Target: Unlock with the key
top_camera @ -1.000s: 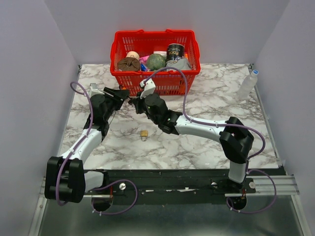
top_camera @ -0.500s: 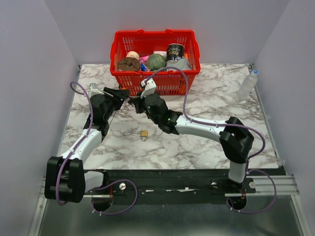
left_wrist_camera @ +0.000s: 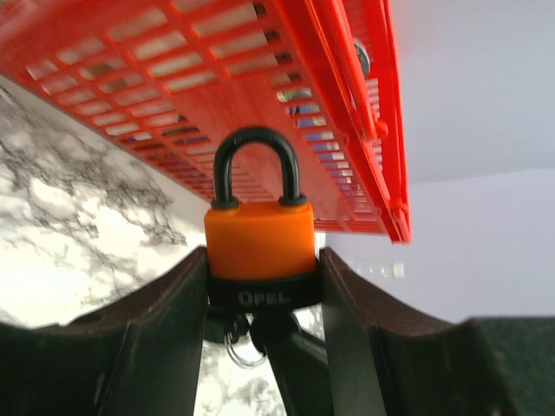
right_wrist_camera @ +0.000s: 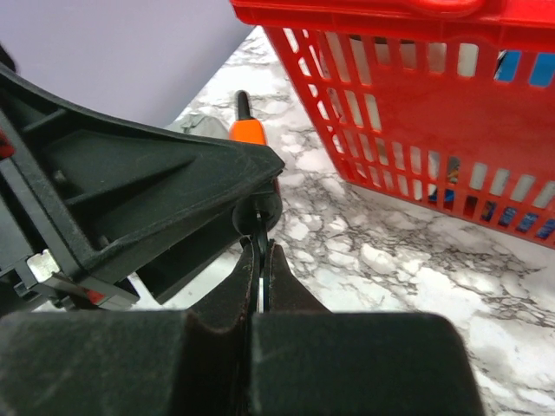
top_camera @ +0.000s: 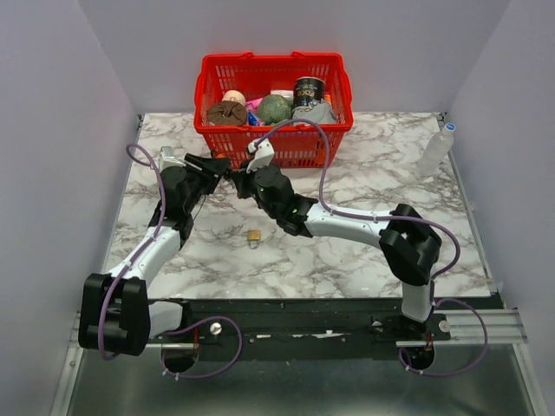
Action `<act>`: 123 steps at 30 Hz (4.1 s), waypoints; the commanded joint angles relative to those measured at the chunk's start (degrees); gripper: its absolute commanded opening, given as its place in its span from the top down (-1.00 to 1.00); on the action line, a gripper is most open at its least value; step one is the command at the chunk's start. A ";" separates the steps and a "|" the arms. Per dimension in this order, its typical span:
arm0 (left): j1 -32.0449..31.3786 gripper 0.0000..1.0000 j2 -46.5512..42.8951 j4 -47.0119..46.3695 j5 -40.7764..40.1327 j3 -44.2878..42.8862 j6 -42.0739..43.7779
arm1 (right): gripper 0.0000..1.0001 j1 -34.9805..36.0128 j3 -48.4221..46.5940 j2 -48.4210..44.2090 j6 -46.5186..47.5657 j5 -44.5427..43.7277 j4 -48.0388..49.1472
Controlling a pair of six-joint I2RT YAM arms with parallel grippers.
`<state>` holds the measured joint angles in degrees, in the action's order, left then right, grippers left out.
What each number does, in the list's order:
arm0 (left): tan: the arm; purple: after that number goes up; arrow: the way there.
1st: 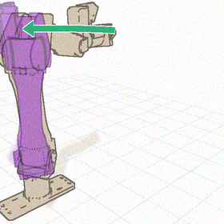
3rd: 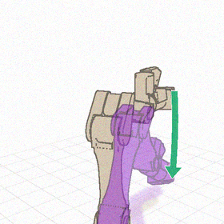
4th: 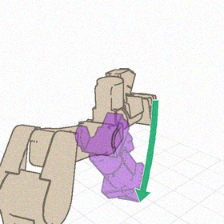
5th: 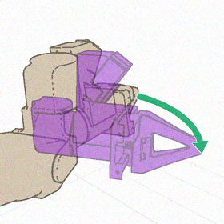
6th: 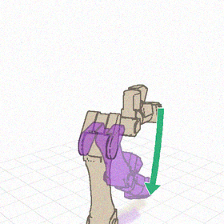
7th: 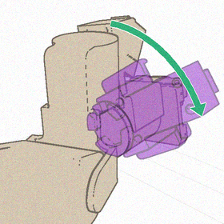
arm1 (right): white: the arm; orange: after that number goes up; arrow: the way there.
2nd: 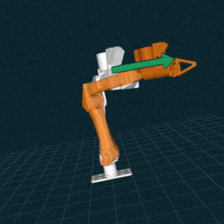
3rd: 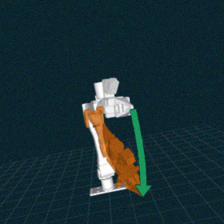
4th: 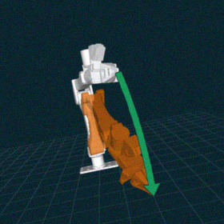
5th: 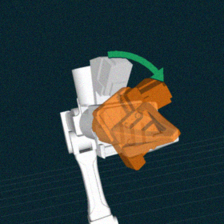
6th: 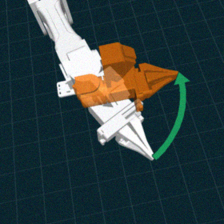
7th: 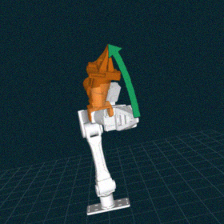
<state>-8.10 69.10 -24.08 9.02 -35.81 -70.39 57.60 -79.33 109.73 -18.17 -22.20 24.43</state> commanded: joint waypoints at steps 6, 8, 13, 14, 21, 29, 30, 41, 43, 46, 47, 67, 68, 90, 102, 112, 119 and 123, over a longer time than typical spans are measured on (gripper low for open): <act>-4.47 1.00 -0.28 -0.71 13.31 1.18 -0.89 | 0.99 -2.58 -3.37 3.20 1.56 -3.73 9.59; -4.73 1.00 -0.19 -0.88 13.40 1.18 -0.98 | 0.99 -2.58 -3.72 3.29 1.65 -3.65 9.41; -4.82 1.00 -0.28 -2.29 14.10 1.53 -0.80 | 0.99 -2.93 -3.47 2.33 0.60 -2.60 8.80; -4.82 1.00 -0.28 -3.16 14.19 1.62 -0.71 | 0.99 -3.20 -3.20 2.07 -0.01 -2.15 8.45; -4.82 1.00 -0.72 -3.70 15.94 -0.74 3.06 | 0.99 -5.66 1.54 -2.94 -7.74 2.59 8.01; -6.05 1.00 -0.11 -3.61 18.23 -3.30 6.05 | 0.99 -11.02 8.92 -8.13 -21.45 8.66 10.11; -6.57 1.00 0.07 -3.70 18.58 -3.30 6.05 | 0.99 -11.37 9.80 -8.48 -22.86 9.01 10.29; -9.92 1.00 0.77 -1.86 19.55 -5.67 9.48 | 0.99 -13.92 14.46 -10.41 -28.41 11.82 14.33; -9.92 1.00 0.16 -1.15 19.37 -6.37 10.97 | 0.99 -13.92 15.08 -11.20 -26.83 11.65 14.51; -9.92 1.00 -0.89 1.48 18.32 -7.78 14.04 | 0.99 -13.84 16.57 -13.14 -24.37 11.39 13.90; -9.92 1.00 -1.16 3.23 17.88 -8.04 14.75 | 0.94 -13.92 17.79 -13.75 -24.19 11.12 12.76; -14.57 1.00 -1.25 18.00 17.17 -14.10 37.03 | -0.80 -17.42 40.58 -47.15 -10.40 22.18 -0.68; -15.27 1.00 -0.99 21.06 18.05 -14.63 38.91 | -0.80 -18.74 39.44 -47.94 -9.61 28.72 -4.35; -24.86 1.00 -0.20 3.95 67.62 -10.51 39.28 | -0.79 -24.65 23.61 -49.97 12.20 80.29 -24.25; -26.18 1.00 0.16 2.28 68.77 -10.33 37.96 | -0.77 -23.85 23.52 -47.60 11.58 83.36 -24.25; -26.18 1.00 0.33 2.19 68.15 -10.33 37.87 | -0.04 -23.94 23.43 -46.63 9.65 87.23 -23.46; -26.27 1.00 0.42 2.19 67.27 -10.24 37.96 | 0.73 -23.85 23.96 -46.89 9.38 86.01 -23.37; -26.18 1.00 0.16 2.54 65.78 -10.24 38.31 | 0.97 -23.85 23.96 -47.15 9.12 83.47 -24.25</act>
<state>-34.24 70.37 -18.61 76.75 -46.22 -32.99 33.26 -54.11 63.02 -8.14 61.95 0.75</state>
